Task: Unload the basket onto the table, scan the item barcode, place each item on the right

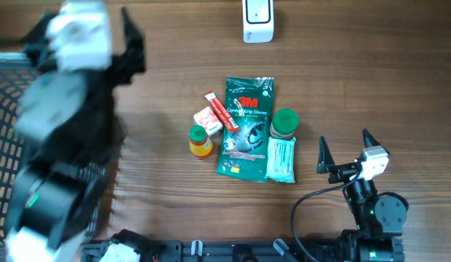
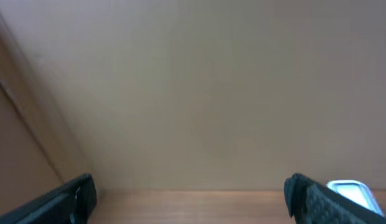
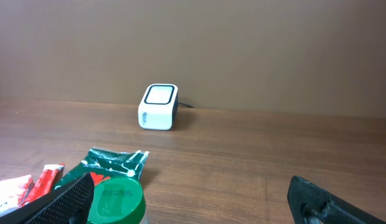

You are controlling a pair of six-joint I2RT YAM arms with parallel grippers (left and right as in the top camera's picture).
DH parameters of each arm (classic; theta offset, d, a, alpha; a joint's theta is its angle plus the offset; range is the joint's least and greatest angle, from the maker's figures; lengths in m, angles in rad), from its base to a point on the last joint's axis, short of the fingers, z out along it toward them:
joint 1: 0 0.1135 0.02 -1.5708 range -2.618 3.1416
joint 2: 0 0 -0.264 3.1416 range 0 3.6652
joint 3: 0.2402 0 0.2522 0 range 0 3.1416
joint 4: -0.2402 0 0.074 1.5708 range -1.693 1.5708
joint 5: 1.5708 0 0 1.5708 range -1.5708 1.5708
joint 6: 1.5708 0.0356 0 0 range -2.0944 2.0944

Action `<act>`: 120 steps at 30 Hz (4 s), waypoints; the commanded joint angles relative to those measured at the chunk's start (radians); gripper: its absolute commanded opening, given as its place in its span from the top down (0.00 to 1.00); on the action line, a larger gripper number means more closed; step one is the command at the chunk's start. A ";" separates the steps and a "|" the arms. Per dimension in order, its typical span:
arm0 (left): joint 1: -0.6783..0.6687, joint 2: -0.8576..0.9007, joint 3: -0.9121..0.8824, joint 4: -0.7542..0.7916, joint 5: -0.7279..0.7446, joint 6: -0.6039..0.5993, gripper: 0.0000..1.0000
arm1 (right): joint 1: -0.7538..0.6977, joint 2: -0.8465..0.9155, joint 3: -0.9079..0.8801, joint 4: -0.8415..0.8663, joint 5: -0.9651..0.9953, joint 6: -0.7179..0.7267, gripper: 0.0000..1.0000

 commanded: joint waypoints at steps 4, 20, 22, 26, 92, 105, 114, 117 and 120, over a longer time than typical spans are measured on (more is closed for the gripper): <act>0.156 -0.176 0.013 -0.083 0.500 -0.059 0.00 | 0.006 -0.004 -0.001 0.006 -0.015 0.049 0.00; 0.332 -0.543 -0.248 0.036 0.690 -0.058 0.00 | 0.006 0.028 -0.001 0.022 -0.408 1.447 0.00; 0.347 -0.576 -0.253 0.095 0.690 -0.058 0.00 | 0.006 0.028 -0.001 0.022 -0.407 1.447 0.00; 0.351 -0.582 -0.253 0.293 0.640 -0.058 0.00 | 0.006 0.028 -0.001 0.022 -0.379 1.432 0.00; 0.393 -1.013 -0.701 0.375 0.701 -0.103 0.00 | 0.304 1.775 1.334 -0.993 -0.035 1.641 0.00; 0.393 -1.013 -0.701 0.375 0.701 -0.103 0.00 | 0.305 1.866 1.334 -1.022 0.015 1.554 0.37; 0.393 -1.013 -0.701 0.375 0.701 -0.103 0.00 | 0.199 1.865 1.376 -1.024 0.066 0.759 0.36; 0.393 -1.013 -0.701 0.375 0.701 -0.103 0.00 | 0.159 1.865 1.381 -1.044 0.116 0.476 0.35; 0.393 -1.013 -0.701 0.375 0.701 -0.104 0.00 | 0.154 1.865 1.381 -1.081 0.234 0.459 0.30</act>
